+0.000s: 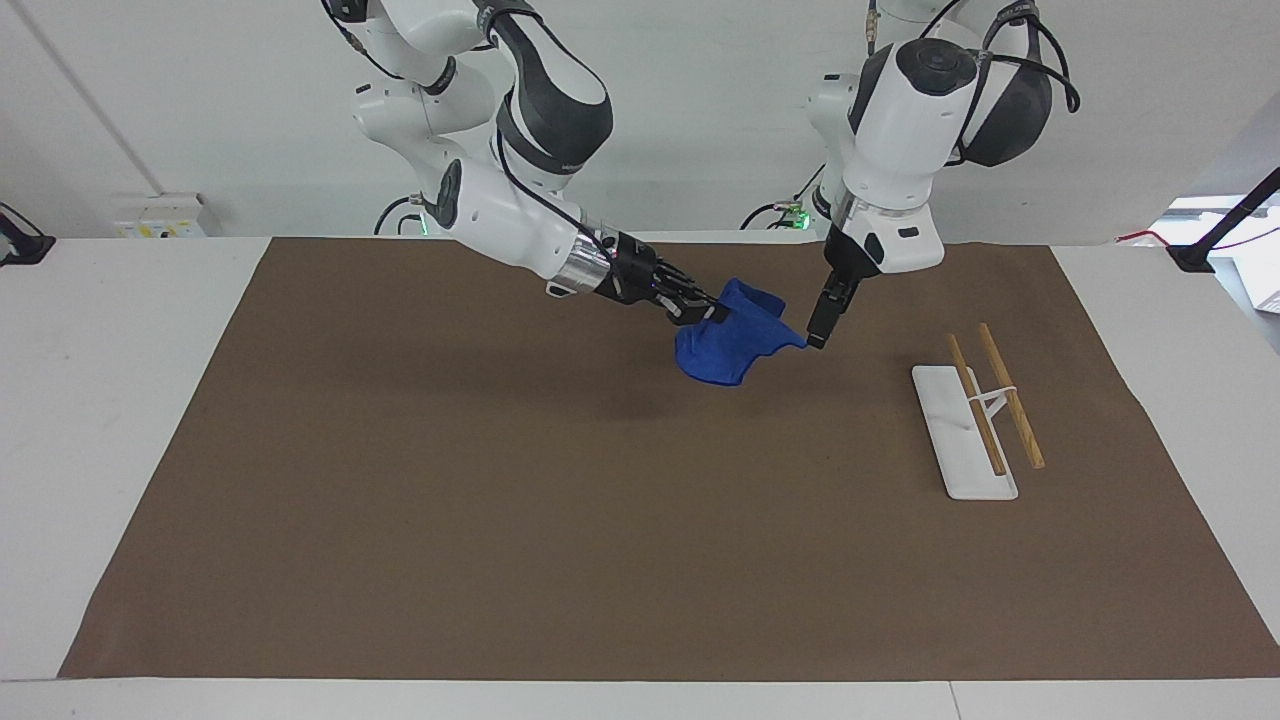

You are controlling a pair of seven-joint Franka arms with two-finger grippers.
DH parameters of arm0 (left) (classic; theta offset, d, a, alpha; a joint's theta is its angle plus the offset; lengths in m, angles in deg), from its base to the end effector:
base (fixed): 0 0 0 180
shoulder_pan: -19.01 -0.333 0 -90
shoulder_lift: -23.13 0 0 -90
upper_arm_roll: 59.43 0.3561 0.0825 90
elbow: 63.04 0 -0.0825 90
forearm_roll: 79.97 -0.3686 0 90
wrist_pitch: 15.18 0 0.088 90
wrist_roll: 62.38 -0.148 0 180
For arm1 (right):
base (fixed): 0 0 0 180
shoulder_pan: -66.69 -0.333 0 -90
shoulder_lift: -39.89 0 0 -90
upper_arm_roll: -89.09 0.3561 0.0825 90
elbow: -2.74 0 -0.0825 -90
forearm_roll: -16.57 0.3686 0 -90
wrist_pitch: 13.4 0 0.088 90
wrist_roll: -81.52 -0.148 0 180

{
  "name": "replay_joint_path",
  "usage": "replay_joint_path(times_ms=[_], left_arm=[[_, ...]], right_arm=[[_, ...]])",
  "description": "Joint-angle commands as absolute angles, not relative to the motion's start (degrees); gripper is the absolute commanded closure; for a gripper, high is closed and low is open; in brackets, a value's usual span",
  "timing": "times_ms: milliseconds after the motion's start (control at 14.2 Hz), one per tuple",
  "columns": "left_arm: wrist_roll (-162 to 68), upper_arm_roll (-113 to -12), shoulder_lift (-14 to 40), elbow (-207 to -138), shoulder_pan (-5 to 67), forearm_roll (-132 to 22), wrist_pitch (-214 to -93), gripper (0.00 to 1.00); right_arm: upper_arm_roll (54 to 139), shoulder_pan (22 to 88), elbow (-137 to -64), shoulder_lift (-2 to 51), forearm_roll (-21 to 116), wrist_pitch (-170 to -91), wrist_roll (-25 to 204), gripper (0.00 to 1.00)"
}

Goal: Right arm passes towel to left arm to hang
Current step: 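Grasp the towel with the left gripper beside the right gripper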

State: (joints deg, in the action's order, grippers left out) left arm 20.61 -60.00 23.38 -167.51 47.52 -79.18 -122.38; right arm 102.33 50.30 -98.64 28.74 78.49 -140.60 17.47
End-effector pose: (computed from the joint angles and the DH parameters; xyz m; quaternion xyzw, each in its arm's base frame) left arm 0.4835 -0.2707 0.5357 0.8902 0.4548 0.0090 0.0253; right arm 0.5482 0.3649 0.5178 -0.7253 0.4960 0.2662 0.3963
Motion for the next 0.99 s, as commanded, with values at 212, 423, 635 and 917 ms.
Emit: replay_joint_path(times_ms=[212, 423, 635, 917], left_arm=[[20.5, -59.2, 22.7, -170.5, 49.0, -78.6, -132.5, 0.00], [18.7, -59.2, 21.9, -169.7, 48.2, -78.6, -133.8, 0.00], [18.8, -59.3, 21.6, -169.7, 49.1, -78.6, -134.3, 0.00], [18.5, -59.3, 20.7, -169.7, 50.0, -78.6, -135.8, 0.01]], right_arm=[[102.7, 50.1, -98.9, 29.0, 79.8, -141.0, 16.8, 1.00], [102.7, 50.1, -98.9, 29.0, 79.8, -140.9, 16.8, 1.00], [102.7, 50.1, -98.9, 29.0, 79.8, -140.9, 16.9, 1.00], [102.7, 50.1, -98.9, 29.0, 79.8, -140.9, 16.9, 1.00]])
